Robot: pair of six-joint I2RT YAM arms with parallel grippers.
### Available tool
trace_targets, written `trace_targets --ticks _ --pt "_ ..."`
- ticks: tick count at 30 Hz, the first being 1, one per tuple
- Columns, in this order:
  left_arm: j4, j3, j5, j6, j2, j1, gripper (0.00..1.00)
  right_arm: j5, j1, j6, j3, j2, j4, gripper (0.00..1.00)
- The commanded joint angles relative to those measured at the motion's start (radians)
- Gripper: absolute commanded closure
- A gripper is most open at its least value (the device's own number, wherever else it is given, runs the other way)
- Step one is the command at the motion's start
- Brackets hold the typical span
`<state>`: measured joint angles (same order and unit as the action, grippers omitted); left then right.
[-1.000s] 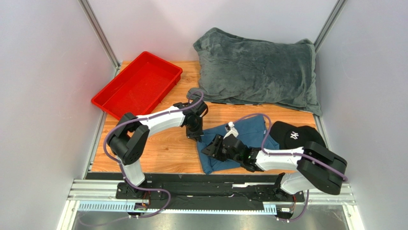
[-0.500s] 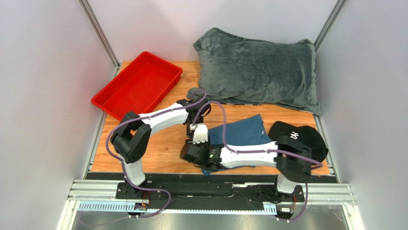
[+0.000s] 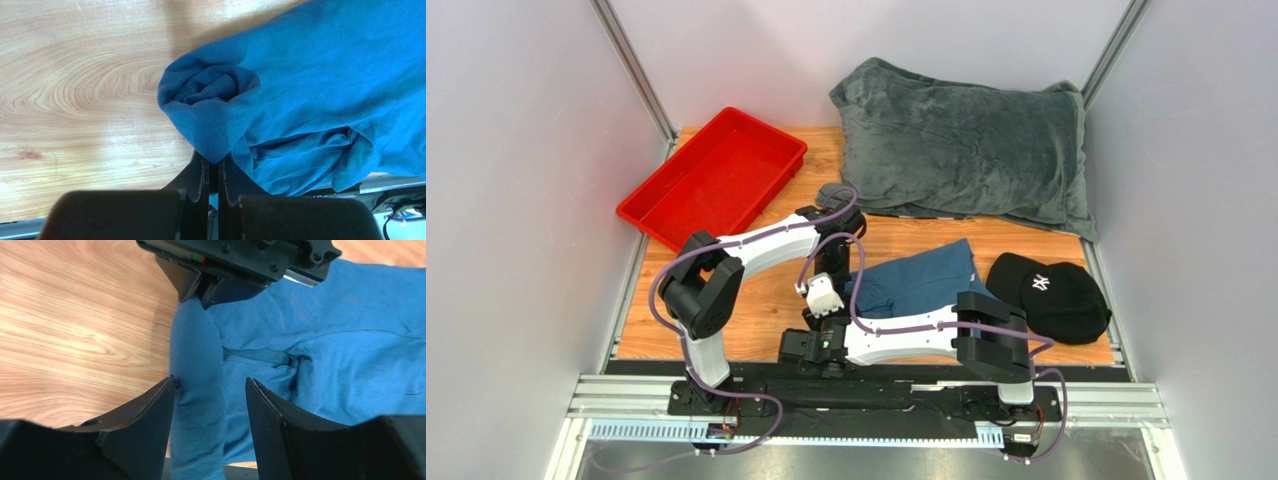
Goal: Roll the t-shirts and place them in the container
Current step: Roll the T-shirt to the center of the board.
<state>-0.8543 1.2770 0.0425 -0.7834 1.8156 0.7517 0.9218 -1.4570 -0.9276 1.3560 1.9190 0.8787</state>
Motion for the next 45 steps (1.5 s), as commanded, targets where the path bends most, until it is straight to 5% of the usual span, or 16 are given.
trace_targets --ticks 1,12,17,27,33,40,45 --pt "-0.023 0.047 -0.001 0.006 0.016 0.011 1.00 0.066 -0.025 0.050 0.035 0.031 0.023 0.42" --pt "-0.028 0.054 0.000 0.015 0.025 0.011 1.00 0.023 -0.042 0.087 -0.011 0.035 -0.093 0.43" --pt "-0.026 0.054 0.007 0.016 0.030 0.011 1.00 0.015 -0.031 0.072 -0.057 0.038 -0.130 0.57" --pt "-0.020 0.058 0.016 0.024 0.037 0.009 0.98 -0.018 0.006 0.042 -0.136 -0.006 -0.178 0.66" --pt "0.004 0.059 0.052 0.050 0.024 -0.002 0.81 -0.153 0.058 0.041 -0.314 -0.165 -0.406 0.77" --pt "0.058 0.074 0.131 0.113 -0.038 -0.052 0.46 -0.386 0.171 -0.025 -0.581 -0.380 -0.696 0.78" --pt "0.099 0.058 0.180 0.130 -0.091 -0.095 0.41 -0.538 0.292 -0.109 -0.768 -0.488 -0.873 0.79"
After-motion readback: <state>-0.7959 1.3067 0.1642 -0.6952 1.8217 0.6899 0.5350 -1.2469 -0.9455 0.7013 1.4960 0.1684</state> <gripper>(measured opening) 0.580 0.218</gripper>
